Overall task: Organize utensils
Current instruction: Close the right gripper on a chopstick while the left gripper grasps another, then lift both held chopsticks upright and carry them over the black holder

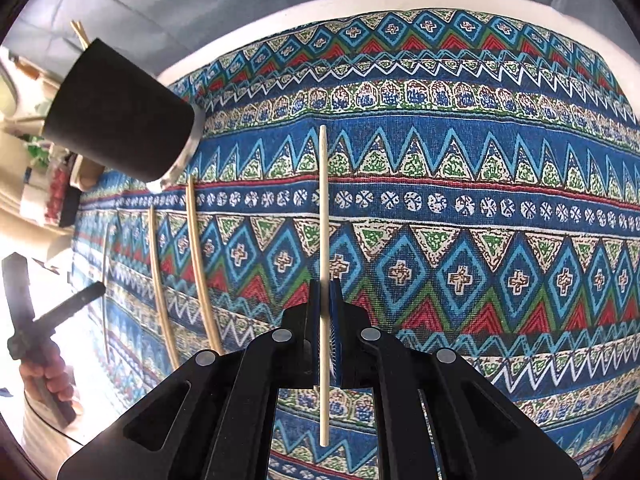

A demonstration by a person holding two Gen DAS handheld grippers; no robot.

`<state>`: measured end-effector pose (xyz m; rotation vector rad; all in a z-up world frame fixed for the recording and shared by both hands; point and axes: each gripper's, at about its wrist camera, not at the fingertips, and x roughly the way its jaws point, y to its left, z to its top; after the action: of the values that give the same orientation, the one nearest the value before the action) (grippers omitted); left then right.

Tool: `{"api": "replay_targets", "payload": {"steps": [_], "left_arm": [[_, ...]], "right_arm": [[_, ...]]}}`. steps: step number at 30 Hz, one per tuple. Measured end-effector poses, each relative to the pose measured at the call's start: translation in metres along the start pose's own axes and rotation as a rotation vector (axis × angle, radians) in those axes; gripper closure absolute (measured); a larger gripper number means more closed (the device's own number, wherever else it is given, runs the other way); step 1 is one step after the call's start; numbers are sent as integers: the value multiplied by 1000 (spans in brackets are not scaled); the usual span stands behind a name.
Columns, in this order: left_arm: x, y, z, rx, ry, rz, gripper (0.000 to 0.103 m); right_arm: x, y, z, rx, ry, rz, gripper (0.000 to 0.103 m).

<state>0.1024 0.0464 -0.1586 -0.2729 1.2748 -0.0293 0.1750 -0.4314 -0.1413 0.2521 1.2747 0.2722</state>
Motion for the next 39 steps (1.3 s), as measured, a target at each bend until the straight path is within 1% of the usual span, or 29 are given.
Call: {"api": "replay_targets", "payload": {"steps": [3,6,9,12,15,17,21,24,29,32,39], "left_arm": [[-16,-2,5,34,-31,19,98],[-30,-8,12,93,-79,92,98],[-35,-22,26,121,-92,103,98],[-45,-30,37,176,-115,117,98],[-54,-40,49,230,-143,127,98],[-53,-52,60,256,-156,135,98],[-58,-64,74,291,-175,118,98],[-66,-72,85,316,-209,114,98],[-85,-83,102,344,-274,88,98],[-96,-87,113,344,-304,73,98],[-115,-94,136,340,-370,18,98]], "right_arm": [[-8,3,-6,21,-34,51,98],[-13,20,-8,-5,-81,40,98],[-16,35,-7,-6,-110,66,98],[-22,53,-6,-3,-150,103,98],[-33,72,-3,-17,-202,101,98],[-38,83,2,-26,-228,100,98],[-51,97,10,-27,-272,104,98],[-60,109,18,-31,-311,107,98],[-75,138,35,-80,-365,116,98],[-86,158,41,-118,-415,124,98],[-102,189,54,-153,-470,133,98]]}}
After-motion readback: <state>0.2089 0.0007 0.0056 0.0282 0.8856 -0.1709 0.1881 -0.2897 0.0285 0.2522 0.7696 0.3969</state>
